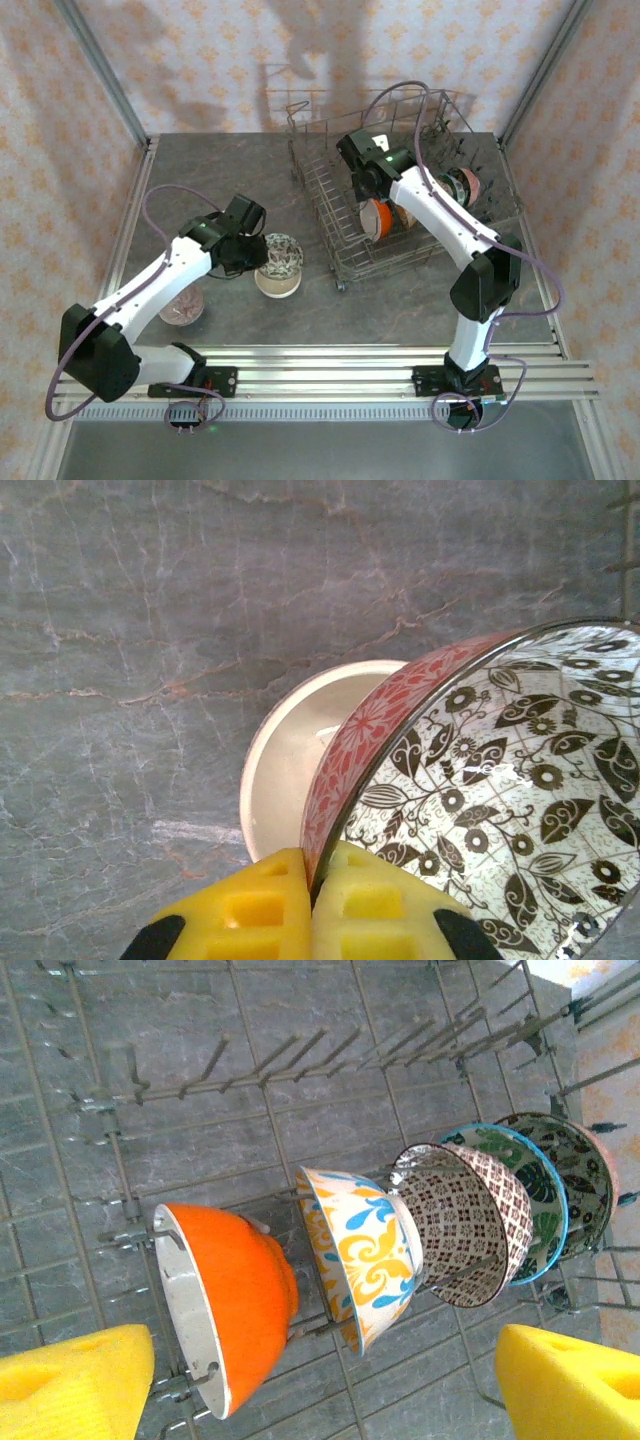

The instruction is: Load the bowls into the dish rack

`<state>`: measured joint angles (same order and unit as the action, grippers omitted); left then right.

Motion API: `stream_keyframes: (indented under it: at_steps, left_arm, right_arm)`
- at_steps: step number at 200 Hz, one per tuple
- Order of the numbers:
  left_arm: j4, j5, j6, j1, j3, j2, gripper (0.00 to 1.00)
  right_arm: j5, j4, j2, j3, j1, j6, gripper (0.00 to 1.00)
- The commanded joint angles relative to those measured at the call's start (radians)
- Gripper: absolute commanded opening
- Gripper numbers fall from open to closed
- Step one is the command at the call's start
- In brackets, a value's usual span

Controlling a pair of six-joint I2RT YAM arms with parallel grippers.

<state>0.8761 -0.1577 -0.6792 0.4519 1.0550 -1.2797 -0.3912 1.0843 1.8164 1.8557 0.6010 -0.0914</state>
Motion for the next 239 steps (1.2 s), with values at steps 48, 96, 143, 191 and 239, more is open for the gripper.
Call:
stream_keyframes:
  at_steps: [48, 96, 143, 191, 239]
  left_arm:
    - [0.060, 0.006, 0.042, -0.062, 0.149, 0.080, 0.00]
    - [0.046, 0.014, 0.065, -0.075, 0.331, 0.047, 0.00]
    - [0.002, -0.043, 0.078, -0.075, 0.517, -0.058, 0.00]
    - [-0.047, -0.116, 0.063, -0.066, 0.579, -0.127, 0.00]
    - [-0.059, -0.117, 0.064, -0.052, 0.604, -0.141, 0.00]
  right_arm:
    - [0.105, 0.055, -0.055, 0.195, -0.012, 0.091, 0.86]
    - [0.401, 0.081, -0.058, 0.313, -0.012, 0.132, 0.81]
    - [0.668, 0.051, -0.092, 0.333, 0.010, 0.143, 0.70]
    - [0.863, 0.015, -0.113, 0.284, 0.026, 0.141, 0.63]
    - [0.864, 0.000, -0.082, 0.270, 0.031, 0.114, 0.56]
